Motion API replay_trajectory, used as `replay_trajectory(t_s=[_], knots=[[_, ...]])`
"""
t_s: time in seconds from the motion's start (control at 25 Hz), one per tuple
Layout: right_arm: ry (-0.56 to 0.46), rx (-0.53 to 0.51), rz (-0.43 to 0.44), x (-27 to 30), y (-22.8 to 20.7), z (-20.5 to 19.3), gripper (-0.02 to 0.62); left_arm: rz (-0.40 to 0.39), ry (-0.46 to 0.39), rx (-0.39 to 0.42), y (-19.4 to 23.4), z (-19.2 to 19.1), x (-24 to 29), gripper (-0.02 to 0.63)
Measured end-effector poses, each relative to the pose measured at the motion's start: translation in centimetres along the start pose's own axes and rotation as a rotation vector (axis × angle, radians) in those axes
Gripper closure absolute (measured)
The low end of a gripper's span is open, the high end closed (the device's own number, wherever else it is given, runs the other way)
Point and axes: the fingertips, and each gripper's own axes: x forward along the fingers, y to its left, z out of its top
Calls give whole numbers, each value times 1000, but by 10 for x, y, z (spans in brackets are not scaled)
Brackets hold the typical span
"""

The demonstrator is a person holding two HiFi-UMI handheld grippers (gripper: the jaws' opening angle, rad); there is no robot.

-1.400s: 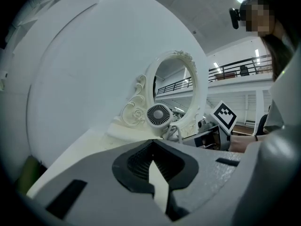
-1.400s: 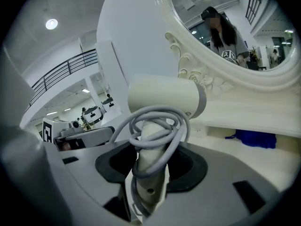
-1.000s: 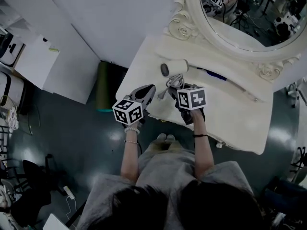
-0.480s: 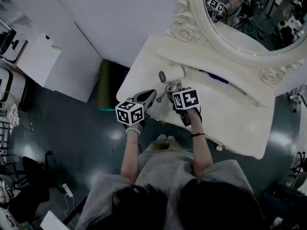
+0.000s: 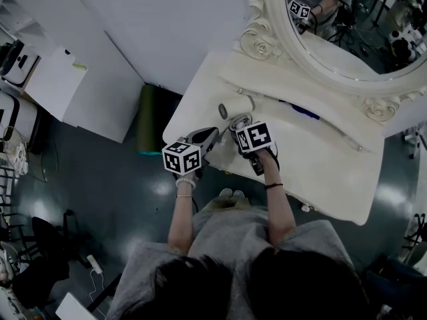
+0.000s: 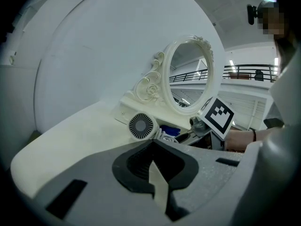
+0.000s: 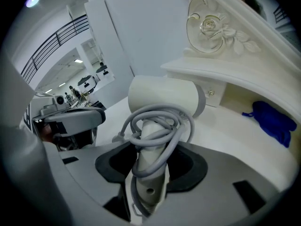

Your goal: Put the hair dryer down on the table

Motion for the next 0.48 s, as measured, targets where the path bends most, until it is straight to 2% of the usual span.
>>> replay_trajectory(t_s=[0.48], knots=[[84, -60, -63, 14, -2, -2, 408, 9, 13, -6, 9, -3, -1, 601]])
